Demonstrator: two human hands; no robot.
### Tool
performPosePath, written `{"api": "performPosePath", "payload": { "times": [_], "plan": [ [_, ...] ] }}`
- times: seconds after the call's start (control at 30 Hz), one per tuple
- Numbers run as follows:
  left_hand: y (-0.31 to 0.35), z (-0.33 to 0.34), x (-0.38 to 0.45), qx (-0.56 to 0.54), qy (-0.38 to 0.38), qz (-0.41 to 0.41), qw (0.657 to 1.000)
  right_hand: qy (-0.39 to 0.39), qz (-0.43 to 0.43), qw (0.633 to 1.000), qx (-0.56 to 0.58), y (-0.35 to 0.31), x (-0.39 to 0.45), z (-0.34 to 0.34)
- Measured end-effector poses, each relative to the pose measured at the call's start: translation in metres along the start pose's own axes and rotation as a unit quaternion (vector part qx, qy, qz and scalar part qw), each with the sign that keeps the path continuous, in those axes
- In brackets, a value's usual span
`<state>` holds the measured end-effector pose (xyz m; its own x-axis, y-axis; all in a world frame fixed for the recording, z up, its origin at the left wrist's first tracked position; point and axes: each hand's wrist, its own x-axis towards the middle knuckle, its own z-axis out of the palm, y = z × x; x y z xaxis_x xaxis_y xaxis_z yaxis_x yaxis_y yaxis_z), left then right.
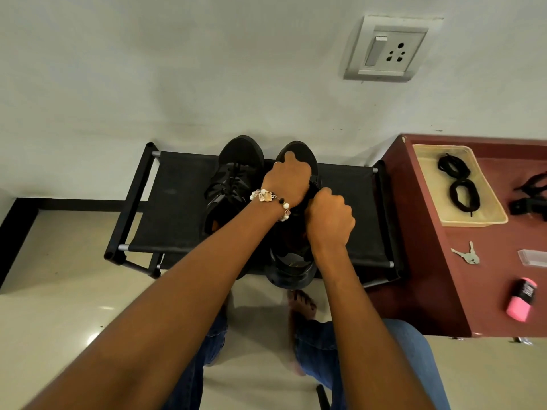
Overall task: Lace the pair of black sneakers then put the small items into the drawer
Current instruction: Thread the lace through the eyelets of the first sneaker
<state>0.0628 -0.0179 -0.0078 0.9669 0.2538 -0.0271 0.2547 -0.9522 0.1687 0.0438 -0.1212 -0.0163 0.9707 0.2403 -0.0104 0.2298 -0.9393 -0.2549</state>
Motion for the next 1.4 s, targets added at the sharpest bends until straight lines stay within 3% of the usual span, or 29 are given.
{"api": "performPosePath", "payload": {
  "times": [0.1,0.17,0.2,0.23,0.27,0.3,0.33,0.4,0.47,0.57,0.67,0.7,0.8,0.83,0.93,1.07,1.4],
  "plan": [
    [-0.006,0.003,-0.002,-0.055,-0.006,-0.001,0.998,0.007,-0.003,1.000,0.003,0.000,-0.001,0.001],
    [-0.012,-0.001,-0.003,-0.207,0.039,-0.071,0.975,0.014,0.000,1.000,0.008,0.000,0.000,0.002],
    [-0.016,-0.005,-0.002,-0.329,0.056,-0.123,0.935,0.016,0.002,1.000,0.010,0.001,0.001,0.002],
    [-0.021,-0.011,-0.003,-0.453,0.060,-0.172,0.873,0.016,0.003,1.000,0.012,0.000,0.001,0.002],
    [-0.027,-0.016,-0.004,-0.526,0.061,-0.214,0.821,0.014,0.002,1.000,0.013,0.000,0.001,0.002],
    [-0.033,-0.023,-0.005,-0.547,0.068,-0.234,0.801,0.012,0.000,1.000,0.015,-0.001,0.001,0.001],
    [-0.038,-0.029,-0.007,-0.530,0.077,-0.238,0.810,0.008,0.000,1.000,0.016,-0.001,0.000,0.001],
    [-0.047,-0.033,-0.010,-0.431,0.104,-0.224,0.868,0.004,-0.001,1.000,0.014,-0.001,-0.001,-0.002],
    [-0.047,-0.038,-0.015,-0.332,0.081,-0.207,0.917,-0.004,-0.009,1.000,0.019,0.000,-0.002,-0.006],
    [-0.035,-0.048,-0.032,-0.229,0.020,-0.196,0.953,-0.060,-0.010,0.996,0.062,0.002,0.003,-0.017],
    [-0.022,-0.047,-0.053,-0.106,0.089,-0.142,0.980,-0.113,-0.026,0.979,0.168,0.005,0.019,-0.031],
    [-0.020,-0.045,-0.058,-0.109,0.075,-0.107,0.985,-0.106,-0.040,0.973,0.199,0.004,0.025,-0.034],
    [-0.013,-0.030,-0.065,-0.176,-0.080,-0.057,0.980,-0.066,-0.095,0.973,0.202,0.001,0.039,-0.032],
    [-0.010,-0.022,-0.066,-0.161,-0.093,-0.061,0.981,-0.063,-0.118,0.976,0.174,0.000,0.040,-0.028],
    [-0.006,-0.003,-0.063,-0.104,-0.015,-0.104,0.989,-0.066,-0.167,0.981,0.074,-0.002,0.039,-0.013],
    [-0.006,0.011,-0.058,-0.137,0.059,-0.149,0.978,-0.048,-0.155,0.987,0.010,-0.009,0.043,-0.009],
    [-0.006,0.019,-0.058,-0.182,0.105,-0.177,0.961,-0.061,-0.105,0.990,0.071,-0.011,0.046,-0.010]
  ]
}}
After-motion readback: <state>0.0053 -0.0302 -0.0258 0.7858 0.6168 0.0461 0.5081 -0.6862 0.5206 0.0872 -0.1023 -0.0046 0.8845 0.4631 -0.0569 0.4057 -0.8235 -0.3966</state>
